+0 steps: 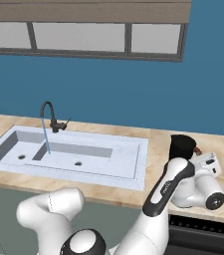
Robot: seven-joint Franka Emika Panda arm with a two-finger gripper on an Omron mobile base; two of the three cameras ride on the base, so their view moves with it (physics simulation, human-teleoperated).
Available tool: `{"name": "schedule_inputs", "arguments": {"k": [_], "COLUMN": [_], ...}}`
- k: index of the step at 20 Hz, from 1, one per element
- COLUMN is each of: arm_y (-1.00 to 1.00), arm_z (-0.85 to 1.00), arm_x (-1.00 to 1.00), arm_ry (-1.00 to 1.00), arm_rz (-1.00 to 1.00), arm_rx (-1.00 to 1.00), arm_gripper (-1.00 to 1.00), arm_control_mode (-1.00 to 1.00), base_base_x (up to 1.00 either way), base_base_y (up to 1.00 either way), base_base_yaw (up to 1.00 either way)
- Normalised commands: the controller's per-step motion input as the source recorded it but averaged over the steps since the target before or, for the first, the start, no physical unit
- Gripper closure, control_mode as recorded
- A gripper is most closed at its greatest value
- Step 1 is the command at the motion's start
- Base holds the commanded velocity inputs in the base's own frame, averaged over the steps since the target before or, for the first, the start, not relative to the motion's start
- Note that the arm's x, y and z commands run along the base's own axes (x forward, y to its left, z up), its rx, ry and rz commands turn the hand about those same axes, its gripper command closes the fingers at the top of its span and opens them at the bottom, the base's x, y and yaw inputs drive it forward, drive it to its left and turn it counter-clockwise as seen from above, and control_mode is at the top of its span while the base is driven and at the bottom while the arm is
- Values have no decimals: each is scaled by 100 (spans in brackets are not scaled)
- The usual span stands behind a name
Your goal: Turn on the sink faucet and place the jug under the water for a few seconds to fill it up.
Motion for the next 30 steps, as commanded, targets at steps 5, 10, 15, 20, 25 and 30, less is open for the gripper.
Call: {"name": "schedule_inputs", "arguments": {"k": [5,10,15,20,25,30], "arm_y": [-12,-12,-9,-11,-17,-11], "arm_z": [-1,-2,-8,-8,-7,-10], "arm_x": [8,10,12,14,8,10], "arm_ry": [0,0,1,2,2,5], "arm_rz": [4,2,3,3,2,2], "arm_rx": [0,0,0,0,0,0], "arm_gripper": [-100,-100,-100,-100,-100,-100], "arm_control_mode": [-100,-100,-100,-100,-100,-100], "base_base_x": [0,0,0,0,0,0], "base_base_y": [0,0,0,0,0,0], "base_base_yaw": [0,0,0,0,0,0]}}
